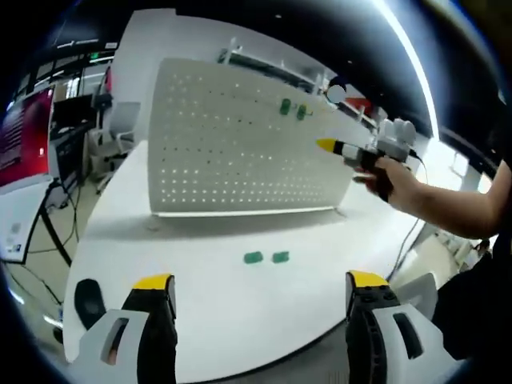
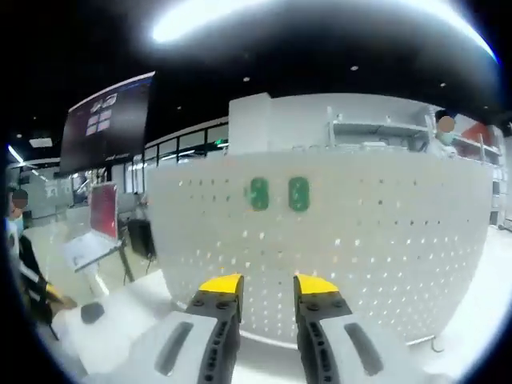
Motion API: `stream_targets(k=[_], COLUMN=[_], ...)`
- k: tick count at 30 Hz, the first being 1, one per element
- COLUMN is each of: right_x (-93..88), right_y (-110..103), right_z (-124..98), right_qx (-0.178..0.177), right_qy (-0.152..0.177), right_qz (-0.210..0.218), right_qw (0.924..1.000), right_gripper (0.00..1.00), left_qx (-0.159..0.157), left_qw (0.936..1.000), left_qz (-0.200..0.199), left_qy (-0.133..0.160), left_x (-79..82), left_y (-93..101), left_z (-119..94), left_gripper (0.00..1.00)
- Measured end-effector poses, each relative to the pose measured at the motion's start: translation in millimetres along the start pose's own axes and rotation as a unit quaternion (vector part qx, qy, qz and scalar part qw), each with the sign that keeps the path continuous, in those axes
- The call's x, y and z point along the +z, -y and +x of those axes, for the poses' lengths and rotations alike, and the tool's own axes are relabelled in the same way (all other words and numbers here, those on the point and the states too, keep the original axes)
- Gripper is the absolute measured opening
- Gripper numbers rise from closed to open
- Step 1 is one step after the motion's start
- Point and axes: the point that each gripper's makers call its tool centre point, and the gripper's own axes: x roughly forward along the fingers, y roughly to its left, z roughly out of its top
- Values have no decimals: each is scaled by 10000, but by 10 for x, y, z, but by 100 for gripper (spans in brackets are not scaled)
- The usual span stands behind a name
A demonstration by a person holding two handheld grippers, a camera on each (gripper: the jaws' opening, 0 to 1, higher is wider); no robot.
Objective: Insert the hook assembly into the mounting plate slot until the hook locks in place.
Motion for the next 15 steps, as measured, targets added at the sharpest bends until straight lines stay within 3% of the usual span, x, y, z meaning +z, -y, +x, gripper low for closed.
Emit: stream_targets(k=[3, 6, 15], right_x=[-247, -557, -1108], right_y=[-199, -351, -465], right_z=[-126, -273, -595], right_qx=[436, 744, 913], right_qy=[-212, -629, -1322], right_qz=[195, 69, 72], right_qw=[9986, 9952, 9870], right_gripper=[24, 24, 23], left_qx=[-24, -26, -32], left_qw=[10000, 10000, 9997], left_qz=[-2, -13, -129], left_qy=[-24, -57, -195], left_x=[-21, -49, -194], left_y=[12, 18, -12], left_z=[10, 3, -21], left_gripper=[89, 89, 88])
